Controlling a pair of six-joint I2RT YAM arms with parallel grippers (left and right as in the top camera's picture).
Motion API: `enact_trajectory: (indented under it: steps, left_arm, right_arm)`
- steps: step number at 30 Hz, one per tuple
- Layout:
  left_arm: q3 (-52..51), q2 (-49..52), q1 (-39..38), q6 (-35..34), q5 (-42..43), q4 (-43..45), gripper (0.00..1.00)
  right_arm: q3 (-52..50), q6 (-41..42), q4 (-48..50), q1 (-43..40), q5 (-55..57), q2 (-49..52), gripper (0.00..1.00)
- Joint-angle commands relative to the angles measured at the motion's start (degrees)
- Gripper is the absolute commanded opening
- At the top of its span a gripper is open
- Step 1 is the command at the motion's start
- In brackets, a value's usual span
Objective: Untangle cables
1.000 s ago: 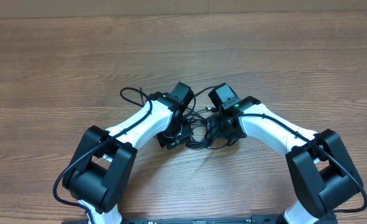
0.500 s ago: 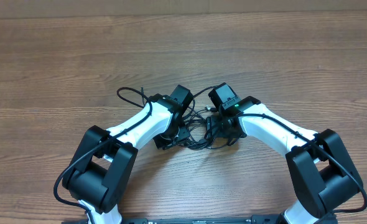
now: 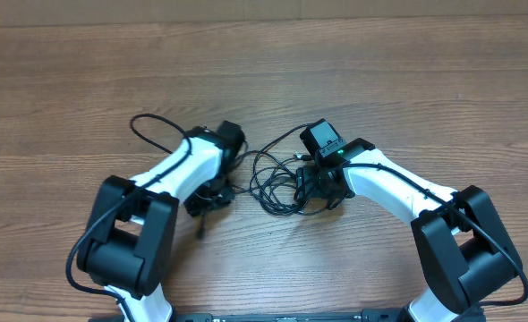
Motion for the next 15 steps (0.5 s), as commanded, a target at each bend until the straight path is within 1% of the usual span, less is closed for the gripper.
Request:
enact_trajectory:
  steps: [1, 3, 4, 5, 6, 8, 15]
  left_arm:
    - [-0.42, 0.83, 3.61, 2.93, -3.87, -0.13, 0.44]
    - [-0.42, 0.83, 5.35, 3.87, -3.43, 0.31, 0.46]
    - [-0.35, 0.83, 6.4, 6.78, -2.03, 1.01, 0.46]
    - [-0.26, 0.83, 6.82, 8.28, -1.07, 1.22, 0.46]
    - [0.31, 0.81, 7.91, 12.28, 1.73, 1.44, 0.46]
    - [2.1, 0.81, 9.16, 15.74, 5.55, 0.09, 0.43]
    - [12.74, 0.81, 10.69, 16.44, 14.78, -9.46, 0.42]
  right_arm:
    - [-0.39, 0.0, 0.2, 0.28, 0.96, -0.02, 0.75]
    - [-0.39, 0.0, 0.24, 0.28, 0.96, -0.02, 0.76]
    - [-0.39, 0.0, 0.35, 0.28, 0.94, -0.02, 0.75]
    - [-0.39, 0.02, 0.39, 0.28, 0.94, -0.02, 0.75]
    - [-0.39, 0.02, 0.57, 0.28, 0.87, -0.02, 0.76]
    - [-0.39, 0.02, 0.85, 0.28, 0.48, -0.02, 0.76]
    - [-0.39, 0.02, 1.22, 0.28, -0.61, -0.02, 0.76]
